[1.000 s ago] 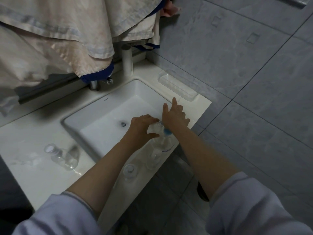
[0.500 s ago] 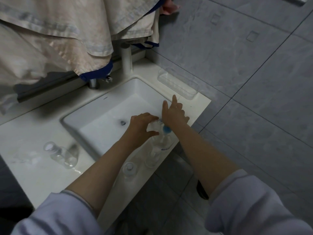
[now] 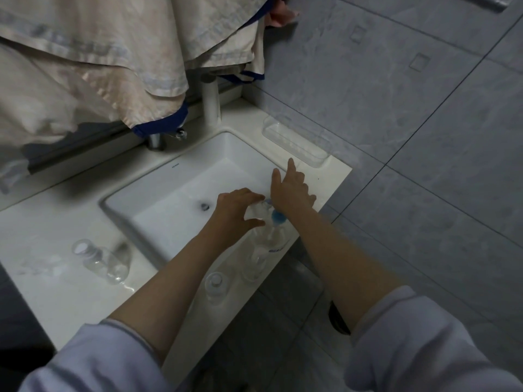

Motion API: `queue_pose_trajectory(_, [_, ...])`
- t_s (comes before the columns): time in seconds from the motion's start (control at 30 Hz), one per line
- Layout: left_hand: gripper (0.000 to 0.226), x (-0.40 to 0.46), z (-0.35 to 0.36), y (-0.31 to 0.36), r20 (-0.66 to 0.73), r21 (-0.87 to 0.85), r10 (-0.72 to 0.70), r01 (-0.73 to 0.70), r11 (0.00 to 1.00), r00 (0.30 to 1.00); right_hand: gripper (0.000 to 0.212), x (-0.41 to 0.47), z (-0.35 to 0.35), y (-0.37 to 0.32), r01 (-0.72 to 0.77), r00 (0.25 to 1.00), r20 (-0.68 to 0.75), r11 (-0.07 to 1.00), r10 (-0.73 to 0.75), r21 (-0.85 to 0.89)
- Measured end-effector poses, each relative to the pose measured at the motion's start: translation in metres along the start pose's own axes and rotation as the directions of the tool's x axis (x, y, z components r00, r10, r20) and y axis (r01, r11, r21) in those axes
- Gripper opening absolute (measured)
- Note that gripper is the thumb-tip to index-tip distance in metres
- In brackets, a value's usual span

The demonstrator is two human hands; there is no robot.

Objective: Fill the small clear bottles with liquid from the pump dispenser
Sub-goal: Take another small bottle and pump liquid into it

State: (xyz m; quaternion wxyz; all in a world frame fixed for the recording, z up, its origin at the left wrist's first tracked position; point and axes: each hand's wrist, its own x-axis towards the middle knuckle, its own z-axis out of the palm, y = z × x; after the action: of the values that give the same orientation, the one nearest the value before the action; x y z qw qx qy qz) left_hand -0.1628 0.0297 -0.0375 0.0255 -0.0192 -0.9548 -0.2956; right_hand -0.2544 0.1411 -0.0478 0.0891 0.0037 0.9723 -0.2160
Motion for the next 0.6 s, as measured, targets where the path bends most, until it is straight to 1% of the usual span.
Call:
queue_pose_trajectory(0.07, [0.049, 0.003, -0.001, 0.002, 0.019, 0.034, -0.002, 0.002, 0.999, 1.000, 0.060, 0.001, -0.002, 0.000, 0.011, 1.000, -0.026, 1.000, -0.010, 0.009])
queue_pose_trajectory(0.13, [0.049, 0.005, 0.000, 0.002, 0.024, 0.011, -0.008, 0.008, 1.000, 1.000, 0.060, -0.001, -0.001, 0.001, -0.014, 1.000, -0.011, 0.999, 0.014, 0.029])
queue_pose_trajectory(0.2, [0.048, 0.004, 0.000, 0.001, 0.018, -0.023, -0.019, 0.019, 1.000, 1.000, 0.059, -0.003, 0.003, 0.001, -0.011, 1.000, -0.016, 1.000, 0.011, -0.005])
queue_pose_trajectory(0.27, [0.048, 0.003, 0.001, -0.001, 0.027, 0.011, -0.017, 0.016, 1.000, 1.000, 0.059, -0.006, 0.006, 0.001, -0.013, 1.000, -0.008, 0.999, 0.012, -0.041])
queue_pose_trajectory(0.4, [0.047, -0.001, 0.002, -0.002, 0.000, -0.019, -0.019, 0.019, 1.000, 1.000, 0.060, -0.004, 0.004, 0.000, -0.024, 0.999, 0.033, 0.999, 0.025, -0.043])
queue_pose_trajectory(0.43, [0.047, -0.001, 0.002, -0.001, 0.001, -0.047, -0.037, 0.037, 0.998, 0.999, 0.060, -0.004, 0.002, -0.001, -0.020, 0.999, 0.036, 0.999, 0.021, -0.031])
queue_pose_trajectory(0.5, [0.048, 0.001, 0.003, 0.003, -0.002, -0.141, -0.050, 0.049, 0.989, 0.999, 0.060, -0.003, -0.002, -0.002, -0.002, 1.000, -0.006, 1.000, 0.002, -0.013])
queue_pose_trajectory(0.53, [0.048, 0.001, 0.002, 0.004, 0.004, -0.134, -0.053, 0.053, 0.990, 0.999, 0.060, -0.002, -0.003, -0.001, 0.005, 1.000, -0.019, 1.000, -0.005, -0.009])
queue_pose_trajectory(0.6, [0.047, 0.001, 0.003, 0.003, -0.001, -0.076, -0.054, 0.053, 0.996, 0.999, 0.060, -0.002, -0.004, 0.000, -0.017, 1.000, 0.000, 1.000, 0.017, 0.002])
